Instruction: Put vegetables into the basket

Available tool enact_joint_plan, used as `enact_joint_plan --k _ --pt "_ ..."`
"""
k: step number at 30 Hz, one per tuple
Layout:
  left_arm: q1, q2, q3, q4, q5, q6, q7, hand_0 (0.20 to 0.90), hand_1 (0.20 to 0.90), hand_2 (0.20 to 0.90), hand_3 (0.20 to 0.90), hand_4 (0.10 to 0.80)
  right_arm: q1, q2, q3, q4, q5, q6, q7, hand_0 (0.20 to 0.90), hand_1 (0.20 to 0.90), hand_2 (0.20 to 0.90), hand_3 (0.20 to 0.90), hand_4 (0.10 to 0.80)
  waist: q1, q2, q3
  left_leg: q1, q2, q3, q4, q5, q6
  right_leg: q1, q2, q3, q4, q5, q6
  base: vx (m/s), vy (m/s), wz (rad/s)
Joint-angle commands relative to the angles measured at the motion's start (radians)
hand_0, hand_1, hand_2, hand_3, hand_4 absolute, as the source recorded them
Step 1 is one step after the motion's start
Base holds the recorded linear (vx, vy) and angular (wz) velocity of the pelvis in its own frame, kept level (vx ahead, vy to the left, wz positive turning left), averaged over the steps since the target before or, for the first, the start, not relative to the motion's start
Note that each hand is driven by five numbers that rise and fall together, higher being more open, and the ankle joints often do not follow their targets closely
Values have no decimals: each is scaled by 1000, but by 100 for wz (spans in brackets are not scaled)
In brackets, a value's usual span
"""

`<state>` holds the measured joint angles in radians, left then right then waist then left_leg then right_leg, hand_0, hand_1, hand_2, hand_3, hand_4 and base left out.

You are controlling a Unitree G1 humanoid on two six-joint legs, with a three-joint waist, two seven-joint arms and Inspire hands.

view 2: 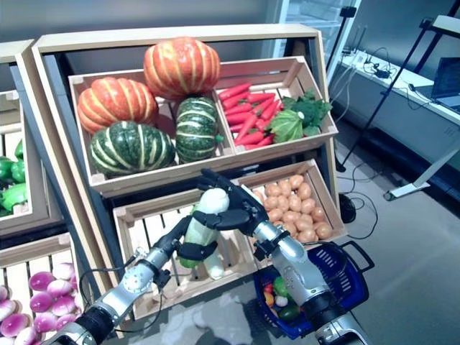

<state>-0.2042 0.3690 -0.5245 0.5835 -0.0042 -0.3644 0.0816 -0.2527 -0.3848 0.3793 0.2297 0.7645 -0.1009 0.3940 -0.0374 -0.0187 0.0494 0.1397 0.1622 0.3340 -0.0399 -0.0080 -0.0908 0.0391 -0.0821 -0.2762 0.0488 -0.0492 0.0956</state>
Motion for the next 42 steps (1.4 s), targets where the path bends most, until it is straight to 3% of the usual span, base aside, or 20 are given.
enact_joint_plan --k 1,19,20,21,31,42 --pt "-127 -29 -43 -31 16 -121 26 300 300 300 300 400 -155 81 14 -77 115 -73 69 300 300 300 300 400 -20 -21 -39 -21 -40 -31 -18 16 21 42 -30 61 -53 51 41 0 0 0" --pt "-147 -47 -40 -37 14 -119 73 300 300 300 300 400 -163 103 -1 -64 115 -79 67 300 300 300 300 400 -29 -20 -48 -9 -45 -33 -28 8 23 52 -27 69 -67 50 41 -4 1 0" --pt "-148 -47 -35 -38 13 -109 92 484 484 484 484 522 -164 102 -7 -65 116 -85 65 300 300 300 300 400 -31 -20 -48 -8 -44 -32 -28 9 22 52 -27 71 -68 51 41 0 0 0" --pt "-149 -48 -28 -36 6 -98 86 900 900 900 900 800 -164 100 -12 -67 113 -90 61 300 300 300 300 400 -31 -21 -48 -8 -44 -32 -28 9 22 52 -27 73 -69 52 41 0 0 0" --pt "-115 -17 37 -3 7 -90 95 900 900 900 900 800 -135 15 -107 -108 54 -119 29 300 300 300 300 400 -49 -19 -45 -6 -38 -19 -32 11 21 46 -21 89 -70 56 42 -5 1 -2" --pt "-45 54 161 49 -9 -100 56 900 900 900 900 800 -21 -128 -299 -99 46 -161 18 300 300 300 300 400 -79 -17 -35 -7 -27 -3 -38 18 18 35 -15 109 -71 67 46 -7 -1 -7"
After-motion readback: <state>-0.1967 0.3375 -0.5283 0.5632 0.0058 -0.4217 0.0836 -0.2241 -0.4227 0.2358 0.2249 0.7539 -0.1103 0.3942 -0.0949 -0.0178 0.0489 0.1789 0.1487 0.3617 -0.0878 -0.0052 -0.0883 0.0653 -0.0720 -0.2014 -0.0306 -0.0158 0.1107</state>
